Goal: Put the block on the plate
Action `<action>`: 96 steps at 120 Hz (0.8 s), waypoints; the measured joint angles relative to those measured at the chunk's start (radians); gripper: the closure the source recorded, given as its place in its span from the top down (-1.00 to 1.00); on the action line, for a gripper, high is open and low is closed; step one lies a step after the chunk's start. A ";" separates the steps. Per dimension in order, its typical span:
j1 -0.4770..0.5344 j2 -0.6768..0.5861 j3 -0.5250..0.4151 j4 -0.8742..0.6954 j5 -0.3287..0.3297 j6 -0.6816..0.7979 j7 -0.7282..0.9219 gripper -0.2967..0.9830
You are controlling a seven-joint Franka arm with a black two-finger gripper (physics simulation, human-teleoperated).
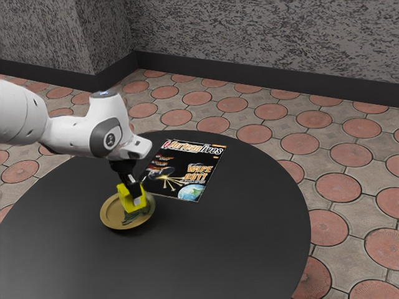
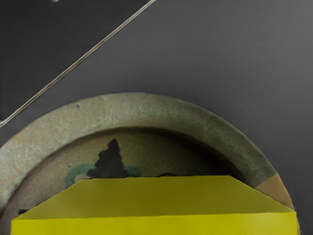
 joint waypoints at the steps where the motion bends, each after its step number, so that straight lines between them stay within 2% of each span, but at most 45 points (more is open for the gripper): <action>1: 0.002 0.001 0.000 0.000 0.000 0.000 0.000 0.13; 20: 0.030 0.022 0.000 0.002 -0.001 0.000 -0.001 0.14; 50: 0.030 0.021 0.000 0.006 -0.004 -0.001 0.002 0.39; 74: 0.010 -0.110 0.000 0.014 0.004 -0.024 0.006 0.46; 85: -0.014 -0.137 0.002 0.130 0.030 -0.083 -0.007 0.48; 96: -0.045 -0.146 0.004 0.300 0.055 -0.217 -0.070 0.49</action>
